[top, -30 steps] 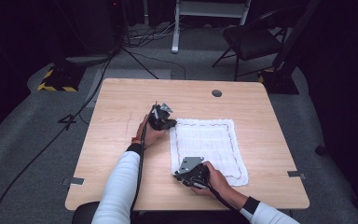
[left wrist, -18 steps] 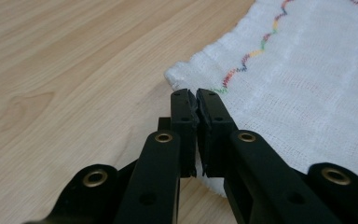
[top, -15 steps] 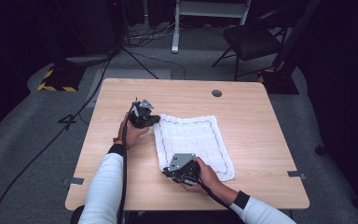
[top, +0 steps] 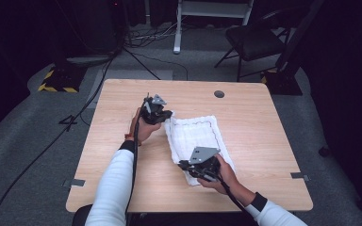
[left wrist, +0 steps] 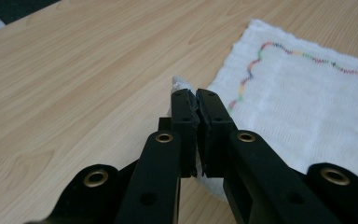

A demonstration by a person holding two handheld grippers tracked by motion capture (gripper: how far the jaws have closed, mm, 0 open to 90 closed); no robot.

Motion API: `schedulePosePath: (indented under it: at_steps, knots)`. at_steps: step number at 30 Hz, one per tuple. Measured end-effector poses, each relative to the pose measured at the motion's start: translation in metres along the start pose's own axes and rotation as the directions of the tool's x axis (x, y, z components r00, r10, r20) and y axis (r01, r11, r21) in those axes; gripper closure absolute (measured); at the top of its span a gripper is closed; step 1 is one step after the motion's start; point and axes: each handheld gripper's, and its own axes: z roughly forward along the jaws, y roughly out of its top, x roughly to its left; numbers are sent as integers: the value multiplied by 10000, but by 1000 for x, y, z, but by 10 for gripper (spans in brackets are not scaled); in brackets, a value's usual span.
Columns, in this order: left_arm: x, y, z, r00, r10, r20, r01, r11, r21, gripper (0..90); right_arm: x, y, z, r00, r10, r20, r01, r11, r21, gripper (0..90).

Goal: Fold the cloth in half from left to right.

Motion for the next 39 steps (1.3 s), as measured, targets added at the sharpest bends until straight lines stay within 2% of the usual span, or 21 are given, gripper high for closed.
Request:
schedulePosePath:
  at_steps: [2,4,8,13,18,23,30,32,33,36,38,39]
  knots:
    - [-8,9,7,9997,258,-58,-259,9994,-213,863,-6,-7,-11,9997,217,94,-217,9998,-34,845]
    - [-17,17,13,9995,298,65,-295,9990,-343,863,-11,-15,-21,9987,414,287,-413,9991,-29,845]
    - [-34,33,29,9982,565,186,-558,9977,-373,863,-21,-29,-44,9952,733,642,-726,9973,-144,845]
    - [-47,45,46,9968,763,226,-756,9967,-289,863,-31,-46,-65,9885,1031,1103,-1021,9947,-145,845]
    - [-53,49,61,9964,786,324,-781,9968,-164,863,-38,-61,-75,9814,1304,1406,-1323,9912,39,844]
    - [-61,57,72,9959,772,472,-762,9968,-232,864,-42,-71,-82,9759,1407,1666,-1454,9892,164,844]
    - [-76,63,91,9938,953,571,-946,9954,-146,855,-47,-86,-89,9694,1525,1925,-1643,9853,469,840]
    - [-79,63,94,9941,960,512,-956,9954,-114,821,-48,-91,-90,9670,1576,2004,-1725,9832,593,831]
    - [-81,64,95,9944,965,432,-964,9953,-59,772,-49,-94,-90,9646,1689,2023,-1852,9806,641,812]
    - [-83,63,91,9930,1108,417,-1108,9938,-18,694,-51,-103,-90,9595,1887,2091,-2103,9738,863,769]
    - [-83,60,82,9920,1077,654,-1069,9941,-162,642,-51,-108,-90,9578,1978,2085,-2221,9699,1002,703]
    - [-84,59,79,9918,1148,558,-1145,9934,-72,591,-52,-110,-90,9568,2018,2093,-2263,9689,1003,654]
